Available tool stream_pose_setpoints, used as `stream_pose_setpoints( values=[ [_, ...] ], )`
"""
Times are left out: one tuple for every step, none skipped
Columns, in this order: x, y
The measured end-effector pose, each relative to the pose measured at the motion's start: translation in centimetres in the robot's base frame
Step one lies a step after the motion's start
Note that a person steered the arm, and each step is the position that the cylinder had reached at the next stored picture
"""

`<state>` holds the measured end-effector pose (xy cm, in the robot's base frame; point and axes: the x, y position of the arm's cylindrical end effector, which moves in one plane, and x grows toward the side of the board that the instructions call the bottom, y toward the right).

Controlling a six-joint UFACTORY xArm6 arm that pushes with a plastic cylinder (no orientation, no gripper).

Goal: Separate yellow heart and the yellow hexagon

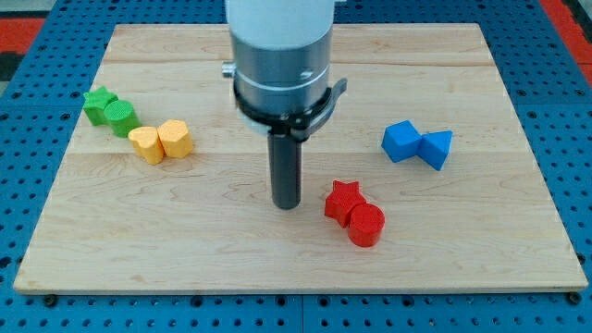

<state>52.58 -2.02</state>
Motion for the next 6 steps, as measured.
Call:
stream_pose_setpoints(
  values=[
    [0.2, -7.3],
    [-0.4, -14.0],
    [-4.4, -14.8],
    [-7.0, -16.7],
    [-7.3, -19.0],
    [-6.8, -23.6]
  ],
)
